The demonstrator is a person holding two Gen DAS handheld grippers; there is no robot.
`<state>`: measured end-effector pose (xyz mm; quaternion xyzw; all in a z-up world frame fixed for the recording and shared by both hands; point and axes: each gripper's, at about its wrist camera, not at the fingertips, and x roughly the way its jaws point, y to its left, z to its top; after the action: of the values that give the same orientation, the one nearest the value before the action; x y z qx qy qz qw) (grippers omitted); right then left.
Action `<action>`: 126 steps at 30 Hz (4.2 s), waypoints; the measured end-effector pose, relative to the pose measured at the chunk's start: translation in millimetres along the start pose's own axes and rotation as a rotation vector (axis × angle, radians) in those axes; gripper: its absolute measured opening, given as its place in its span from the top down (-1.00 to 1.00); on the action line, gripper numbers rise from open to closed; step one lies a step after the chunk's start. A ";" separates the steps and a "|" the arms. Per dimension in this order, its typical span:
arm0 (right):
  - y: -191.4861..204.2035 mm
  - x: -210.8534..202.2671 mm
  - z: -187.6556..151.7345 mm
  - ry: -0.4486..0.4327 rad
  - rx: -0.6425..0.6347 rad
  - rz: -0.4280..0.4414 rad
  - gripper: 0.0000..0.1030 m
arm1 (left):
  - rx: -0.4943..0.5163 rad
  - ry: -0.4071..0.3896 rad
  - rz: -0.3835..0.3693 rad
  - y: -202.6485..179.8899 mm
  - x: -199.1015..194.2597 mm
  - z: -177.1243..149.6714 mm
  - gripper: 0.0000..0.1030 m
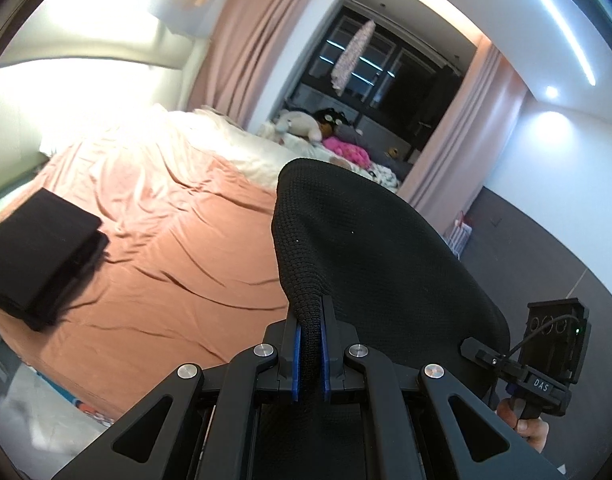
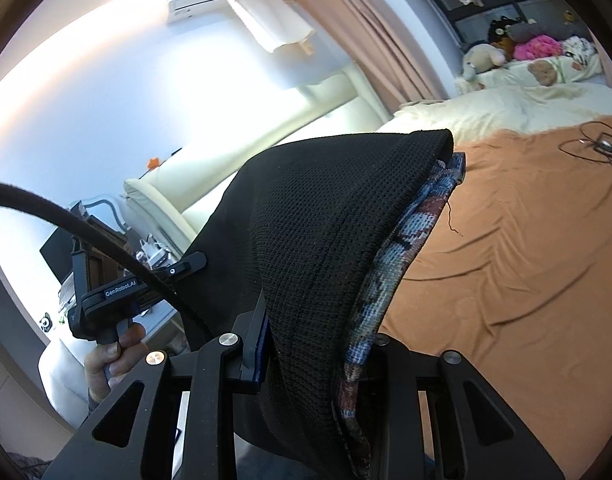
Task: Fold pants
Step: 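Lift the held shorts with both grippers and carry them toward the tissue box, then lower the shorts onto the blanket beside the tissue box and open both grippers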
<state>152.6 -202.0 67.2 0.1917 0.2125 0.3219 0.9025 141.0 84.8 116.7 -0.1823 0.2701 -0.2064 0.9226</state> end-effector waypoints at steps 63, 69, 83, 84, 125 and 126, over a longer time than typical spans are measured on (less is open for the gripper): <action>99.4 477.6 61.6 0.367 -0.167 0.147 0.50 | -0.238 -0.142 0.505 446.6 -14.8 148.3 0.85; 72.8 508.6 65.9 0.391 -0.159 0.113 0.50 | -0.244 -0.086 0.539 468.4 29.8 152.6 0.85; -7.3 564.9 53.1 0.473 -0.016 -0.066 -0.21 | -0.253 0.029 0.617 473.4 85.9 131.5 -0.02; -18.3 561.5 52.5 0.473 0.023 -0.057 -0.21 | -0.253 0.038 0.608 471.1 85.2 126.3 -0.02; 3.9 525.5 18.6 0.540 -0.429 -0.018 0.37 | -0.278 0.094 0.601 405.0 71.9 13.8 -0.12; 3.8 518.2 22.1 0.524 -0.428 -0.037 0.37 | -0.276 0.095 0.602 402.3 70.8 12.8 -0.13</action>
<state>525.8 139.4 -47.3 -0.0954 0.3683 0.3811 0.8426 316.3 395.1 -83.3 -0.2077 0.3802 0.1056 0.8951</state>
